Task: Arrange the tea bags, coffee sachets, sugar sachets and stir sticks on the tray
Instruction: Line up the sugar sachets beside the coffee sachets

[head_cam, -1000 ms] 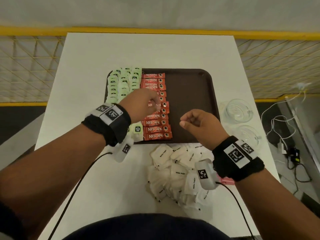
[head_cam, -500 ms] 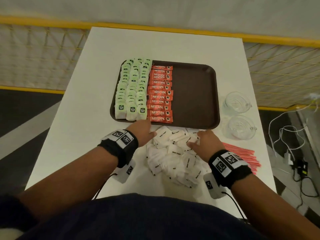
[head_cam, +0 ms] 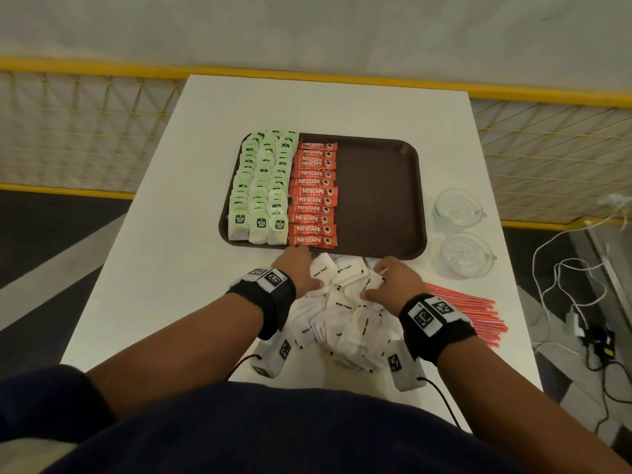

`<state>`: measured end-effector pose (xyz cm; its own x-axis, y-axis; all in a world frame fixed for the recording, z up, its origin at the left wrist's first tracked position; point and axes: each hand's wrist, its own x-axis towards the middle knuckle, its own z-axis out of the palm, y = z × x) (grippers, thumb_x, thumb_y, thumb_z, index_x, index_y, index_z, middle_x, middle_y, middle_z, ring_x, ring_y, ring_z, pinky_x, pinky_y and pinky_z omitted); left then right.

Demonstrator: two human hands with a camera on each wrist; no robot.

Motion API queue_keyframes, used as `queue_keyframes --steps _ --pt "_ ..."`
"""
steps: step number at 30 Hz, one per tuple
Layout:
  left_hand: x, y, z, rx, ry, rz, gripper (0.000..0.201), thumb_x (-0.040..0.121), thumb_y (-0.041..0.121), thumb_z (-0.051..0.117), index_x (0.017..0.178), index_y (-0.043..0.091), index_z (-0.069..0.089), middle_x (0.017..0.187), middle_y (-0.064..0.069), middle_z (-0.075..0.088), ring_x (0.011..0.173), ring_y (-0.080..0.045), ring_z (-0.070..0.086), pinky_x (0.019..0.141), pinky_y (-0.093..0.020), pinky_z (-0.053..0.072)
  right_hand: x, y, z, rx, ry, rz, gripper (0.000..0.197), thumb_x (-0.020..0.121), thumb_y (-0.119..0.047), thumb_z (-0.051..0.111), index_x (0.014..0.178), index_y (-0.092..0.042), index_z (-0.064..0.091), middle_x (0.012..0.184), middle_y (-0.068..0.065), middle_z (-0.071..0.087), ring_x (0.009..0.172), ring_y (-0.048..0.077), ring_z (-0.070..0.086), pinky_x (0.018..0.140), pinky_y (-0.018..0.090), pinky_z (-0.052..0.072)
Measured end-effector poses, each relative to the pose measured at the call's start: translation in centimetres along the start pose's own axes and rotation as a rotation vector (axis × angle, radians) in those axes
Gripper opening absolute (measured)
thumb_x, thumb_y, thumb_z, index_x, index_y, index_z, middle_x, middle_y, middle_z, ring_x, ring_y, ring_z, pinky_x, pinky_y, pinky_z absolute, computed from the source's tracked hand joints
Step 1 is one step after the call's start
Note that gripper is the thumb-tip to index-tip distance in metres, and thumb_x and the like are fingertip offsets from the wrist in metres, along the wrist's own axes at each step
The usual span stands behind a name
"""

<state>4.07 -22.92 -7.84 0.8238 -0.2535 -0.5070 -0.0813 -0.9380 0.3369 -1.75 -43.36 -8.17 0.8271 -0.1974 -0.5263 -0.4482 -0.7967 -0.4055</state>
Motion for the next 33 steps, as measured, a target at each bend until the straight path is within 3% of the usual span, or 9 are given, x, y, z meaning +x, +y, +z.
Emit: queue_keyframes --steps 2,6,10,17,20,22,24,29,33 --pt "-0.1 0.2 -0.2 -0.03 -0.019 -0.019 0.058 0.079 0.035 0.078 0.122 0.009 0.049 0.118 -0.009 0.057 0.106 -0.025 0.056 0.086 -0.034 0.047 0.0 -0.2 -0.1 0.013 -0.017 0.023 0.065 0.07 -0.035 0.084 0.126 -0.02 0.053 0.12 0.001 0.061 0.106 0.021 0.06 0.087 0.032 0.048" --pt "0.1 0.1 -0.6 -0.051 -0.072 -0.025 0.055 0.078 0.035 0.08 0.121 0.01 0.055 0.116 -0.005 0.061 0.106 -0.024 0.058 0.088 -0.034 0.048 -0.1 -0.7 0.0 -0.008 -0.027 0.026 0.042 0.07 -0.036 0.083 0.106 -0.021 0.066 0.106 -0.001 0.066 0.096 0.018 0.062 0.078 0.03 0.048" --pt "-0.1 0.1 -0.7 -0.03 -0.114 0.056 0.043 0.078 0.037 0.079 0.114 0.014 0.067 0.113 -0.005 0.068 0.102 -0.023 0.063 0.09 -0.036 0.052 -0.7 -1.1 0.3 -0.061 0.033 0.041 0.049 0.068 -0.037 0.083 0.108 -0.019 0.063 0.108 0.002 0.062 0.099 0.021 0.06 0.086 0.035 0.051" --pt "-0.5 0.0 -0.2 0.0 -0.085 0.154 0.043 0.086 0.026 0.07 0.124 0.01 0.056 0.122 -0.014 0.058 0.109 -0.03 0.057 0.088 -0.032 0.047 -2.2 -2.3 1.0 -0.141 0.163 -0.017 0.051 0.075 -0.031 0.074 0.12 -0.026 0.052 0.114 0.002 0.063 0.105 0.024 0.058 0.089 0.041 0.051" --pt "-0.5 -0.8 -0.3 -0.055 -0.082 0.154 0.046 0.087 0.021 0.069 0.127 0.008 0.049 0.124 -0.013 0.059 0.111 -0.029 0.057 0.084 -0.029 0.042 -2.8 -2.6 1.3 -0.157 0.161 0.018 0.055 0.08 -0.03 0.07 0.132 -0.022 0.052 0.128 0.005 0.058 0.118 0.026 0.054 0.098 0.039 0.047" --pt "-0.6 -1.4 -0.5 -0.059 -0.094 0.17 0.048 0.088 0.021 0.067 0.13 0.008 0.048 0.129 -0.013 0.057 0.117 -0.029 0.055 0.091 -0.031 0.042 -3.1 -2.5 1.4 -0.162 0.143 0.039 0.052 0.083 -0.031 0.067 0.132 -0.017 0.054 0.132 0.008 0.055 0.12 0.027 0.052 0.099 0.036 0.044" --pt "-0.8 -1.9 -0.7 -0.062 -0.125 0.194 0.044 0.091 0.021 0.062 0.131 0.008 0.05 0.133 -0.013 0.056 0.12 -0.029 0.054 0.097 -0.032 0.042 -3.5 -2.4 1.3 -0.102 0.147 0.069 0.049 0.084 -0.031 0.069 0.128 -0.013 0.058 0.129 0.01 0.056 0.118 0.027 0.054 0.097 0.034 0.043" --pt "-1.5 -3.3 -1.8 -0.197 -0.174 0.239 0.03 0.094 0.014 0.054 0.122 0.005 0.058 0.124 -0.014 0.062 0.113 -0.03 0.057 0.09 -0.03 0.044 -4.9 -1.7 0.1 0.171 0.194 0.157 0.036 0.083 -0.026 0.074 0.113 -0.009 0.064 0.11 0.009 0.066 0.098 0.025 0.061 0.079 0.03 0.048" --pt "-2.0 -4.1 -3.2 -0.439 -0.266 0.223 0.022 0.097 0.006 0.049 0.118 0.007 0.055 0.115 -0.014 0.064 0.096 -0.024 0.065 0.08 -0.034 0.053 -6.3 -1.5 -1.4 0.374 0.25 0.16 0.017 0.084 -0.022 0.075 0.083 -0.016 0.059 0.077 -0.003 0.062 0.075 0.018 0.062 0.06 0.025 0.046"
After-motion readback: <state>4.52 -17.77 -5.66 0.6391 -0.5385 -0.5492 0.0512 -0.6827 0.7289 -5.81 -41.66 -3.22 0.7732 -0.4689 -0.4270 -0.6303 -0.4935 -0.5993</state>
